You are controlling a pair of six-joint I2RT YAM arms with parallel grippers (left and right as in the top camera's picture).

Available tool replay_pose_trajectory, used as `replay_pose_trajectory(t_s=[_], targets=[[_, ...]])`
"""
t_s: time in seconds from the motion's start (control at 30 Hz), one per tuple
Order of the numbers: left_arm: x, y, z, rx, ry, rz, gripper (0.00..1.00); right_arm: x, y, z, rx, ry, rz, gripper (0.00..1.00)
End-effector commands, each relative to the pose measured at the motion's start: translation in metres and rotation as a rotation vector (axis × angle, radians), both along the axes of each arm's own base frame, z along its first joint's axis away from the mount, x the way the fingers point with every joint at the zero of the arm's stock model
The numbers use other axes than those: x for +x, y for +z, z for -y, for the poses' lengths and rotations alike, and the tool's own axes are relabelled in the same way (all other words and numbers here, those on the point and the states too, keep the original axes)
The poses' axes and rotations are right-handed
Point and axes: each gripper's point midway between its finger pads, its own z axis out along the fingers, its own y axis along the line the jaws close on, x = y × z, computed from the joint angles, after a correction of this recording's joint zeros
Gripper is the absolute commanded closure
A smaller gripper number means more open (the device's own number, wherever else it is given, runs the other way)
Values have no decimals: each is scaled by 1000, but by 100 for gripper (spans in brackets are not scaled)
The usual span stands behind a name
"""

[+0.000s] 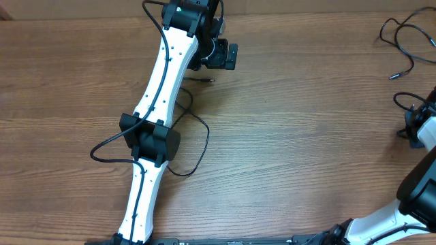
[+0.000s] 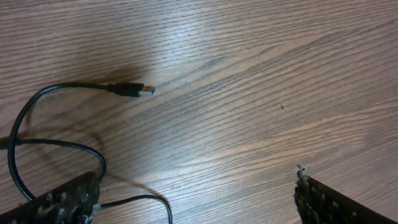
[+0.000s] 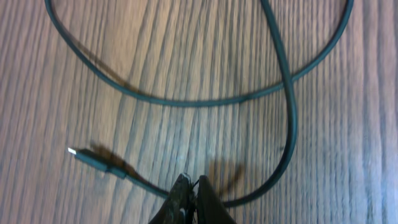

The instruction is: Untangle cables

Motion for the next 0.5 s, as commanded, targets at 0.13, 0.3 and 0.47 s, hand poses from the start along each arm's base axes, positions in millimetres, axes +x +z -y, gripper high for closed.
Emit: replay_pose_trajectory(t_s=[0.13,0.3,0.47], targets=[[-3,8,2,2,-17,18,0,16,-16,-45,196,87,58,96],[-4,8,2,3,-18,14,0,13,-23,-71,252,86,6,96],[-5,8,1,5,-18,10,0,4,-33,-65,207,63,-2,96]])
